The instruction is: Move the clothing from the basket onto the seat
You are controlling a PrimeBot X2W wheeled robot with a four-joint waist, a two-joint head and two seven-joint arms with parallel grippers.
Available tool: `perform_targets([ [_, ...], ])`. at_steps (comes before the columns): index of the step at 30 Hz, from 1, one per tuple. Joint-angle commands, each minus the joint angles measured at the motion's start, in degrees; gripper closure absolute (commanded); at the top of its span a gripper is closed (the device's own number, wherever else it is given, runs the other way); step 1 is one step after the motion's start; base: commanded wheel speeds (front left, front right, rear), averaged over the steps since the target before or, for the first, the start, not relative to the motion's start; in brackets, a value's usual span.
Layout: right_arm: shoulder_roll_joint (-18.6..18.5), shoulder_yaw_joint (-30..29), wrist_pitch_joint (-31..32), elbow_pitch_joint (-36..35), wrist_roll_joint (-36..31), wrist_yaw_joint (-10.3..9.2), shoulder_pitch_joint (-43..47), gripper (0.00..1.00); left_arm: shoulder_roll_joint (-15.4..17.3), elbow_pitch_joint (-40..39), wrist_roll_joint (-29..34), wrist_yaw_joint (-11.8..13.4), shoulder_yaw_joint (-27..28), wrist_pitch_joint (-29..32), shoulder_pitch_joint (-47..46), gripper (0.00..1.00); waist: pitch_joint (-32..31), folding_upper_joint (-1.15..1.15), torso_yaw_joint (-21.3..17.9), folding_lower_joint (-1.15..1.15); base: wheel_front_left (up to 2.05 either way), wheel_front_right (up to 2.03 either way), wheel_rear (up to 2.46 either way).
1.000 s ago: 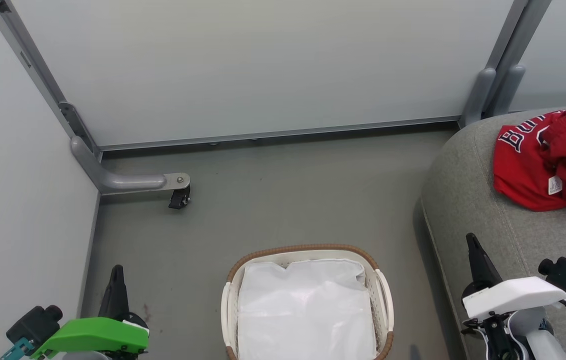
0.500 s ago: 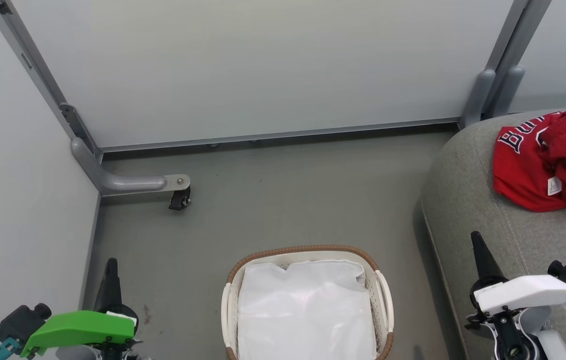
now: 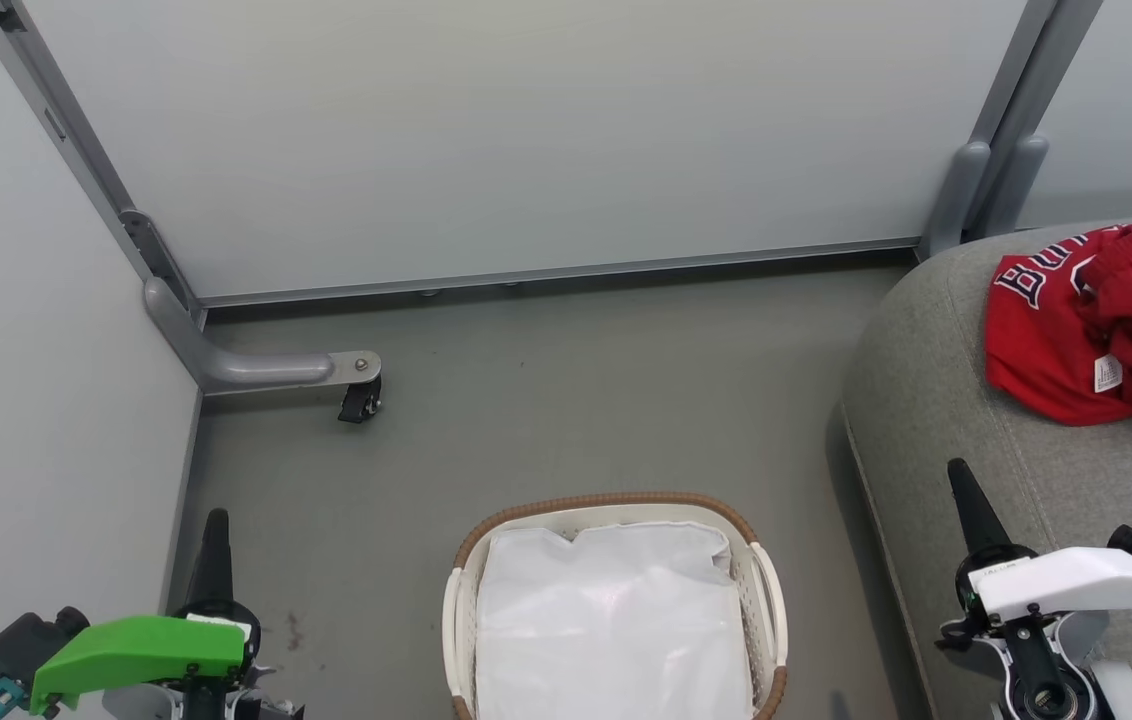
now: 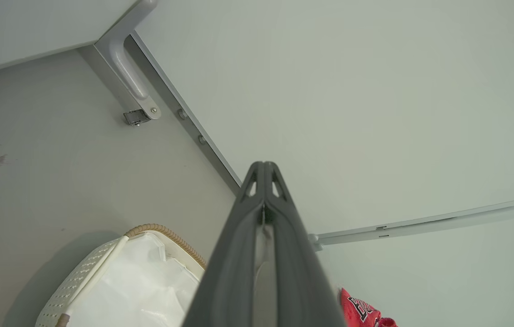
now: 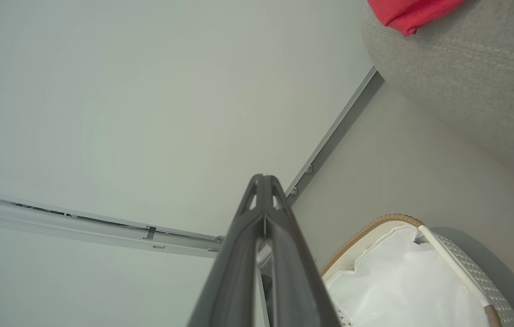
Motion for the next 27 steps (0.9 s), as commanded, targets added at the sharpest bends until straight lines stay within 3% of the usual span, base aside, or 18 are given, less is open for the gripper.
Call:
perform_targets([
  [1, -0.35, -0.39, 0.51, -0.84, 1.45, -0.03, 0.14, 1.00, 0.38, -0.83, -1.58, -0.12, 0.34, 0.40, -1.51, 1.00, -0.02, 0.00, 0.00, 0.00, 0.00, 0.00, 0.00],
  [27, -0.45, -1.87, 4.00, -2.03, 13.78, -0.03, 0.45, 1.00, 0.40, -1.81, -13.50, -0.17, 2.06, 3.97, -2.32, 1.00, -0.46, 0.00, 0.00, 0.00, 0.00, 0.00, 0.00],
])
